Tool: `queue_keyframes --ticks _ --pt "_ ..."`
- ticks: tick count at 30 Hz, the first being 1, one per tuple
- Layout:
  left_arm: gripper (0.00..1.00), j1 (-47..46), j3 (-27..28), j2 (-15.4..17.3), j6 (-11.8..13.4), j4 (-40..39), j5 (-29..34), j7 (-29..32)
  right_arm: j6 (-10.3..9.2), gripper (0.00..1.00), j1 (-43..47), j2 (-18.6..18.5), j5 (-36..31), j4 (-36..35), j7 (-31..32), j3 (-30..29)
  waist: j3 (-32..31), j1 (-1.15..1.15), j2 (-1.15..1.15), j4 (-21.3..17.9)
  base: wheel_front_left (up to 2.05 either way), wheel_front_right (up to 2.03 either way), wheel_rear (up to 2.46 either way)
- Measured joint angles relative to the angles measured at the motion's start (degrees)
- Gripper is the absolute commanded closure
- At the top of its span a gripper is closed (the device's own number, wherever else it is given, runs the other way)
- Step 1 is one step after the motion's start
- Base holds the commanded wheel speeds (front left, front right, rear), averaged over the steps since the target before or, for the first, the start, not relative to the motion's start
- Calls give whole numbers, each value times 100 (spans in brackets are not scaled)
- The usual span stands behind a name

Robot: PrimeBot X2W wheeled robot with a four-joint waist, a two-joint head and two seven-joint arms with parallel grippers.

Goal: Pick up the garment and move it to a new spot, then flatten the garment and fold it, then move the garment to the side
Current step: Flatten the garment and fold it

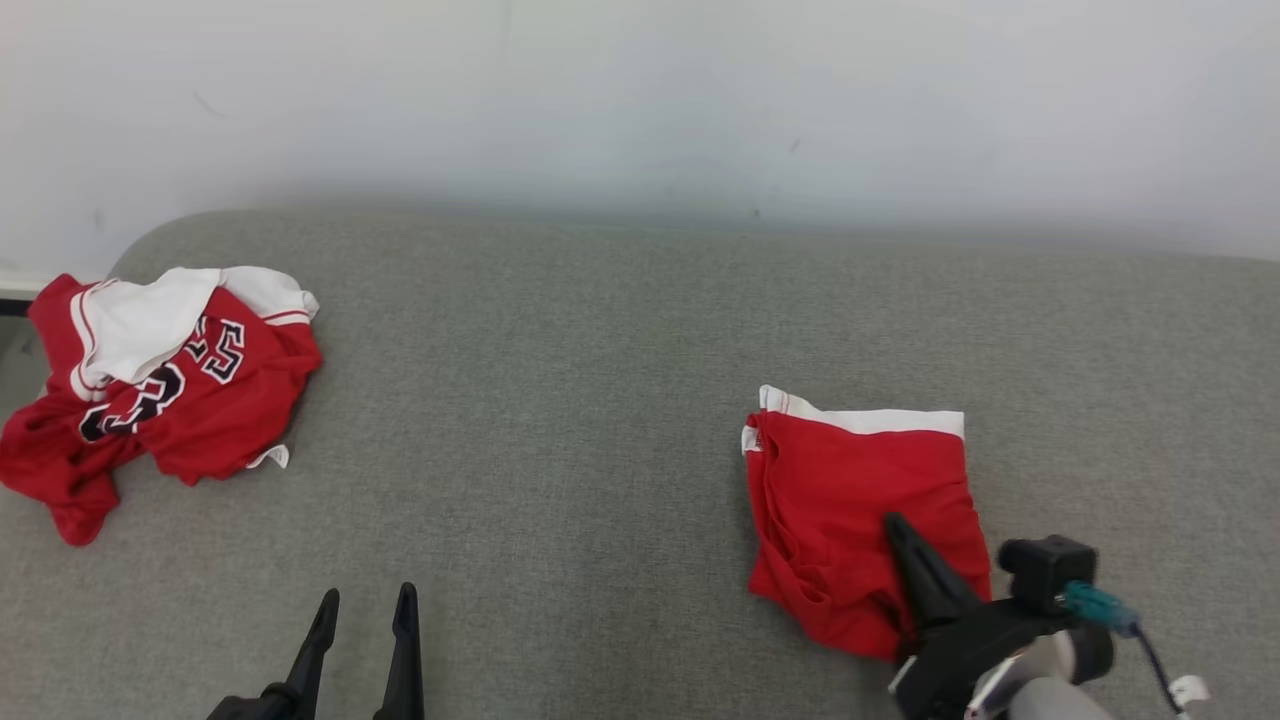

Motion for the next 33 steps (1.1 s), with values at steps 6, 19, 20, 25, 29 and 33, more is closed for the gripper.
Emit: queue_keyframes --ticks 6,19,20,25,29,33 --pt "0 -34 9 1 1 26 64 0 0 100 -8 569 -352 143 -1 -91 70 0 0 164 0 0 0" --pt "0 -107 51 -1 24 65 223 0 0 100 224 1168 -1085 -506 -1 -162 145 0 0 277 0 0 0" --pt "0 -107 68 1 41 63 223 0 0 100 236 1161 -1127 -637 -2 -237 141 0 0 261 0 0 0" --pt "0 -90 177 1 49 46 263 0 0 88 422 1020 -1380 -1358 -2 -783 97 0 0 148 0 0 0" --pt "0 -59 261 1 71 24 310 0 0 0 642 886 -1534 -1798 -2 -1205 48 0 0 9 0 0 0" --pt "0 -42 299 1 73 7 389 0 0 0 874 748 -1669 -2105 -2 -1580 8 0 0 -149 0 0 0"
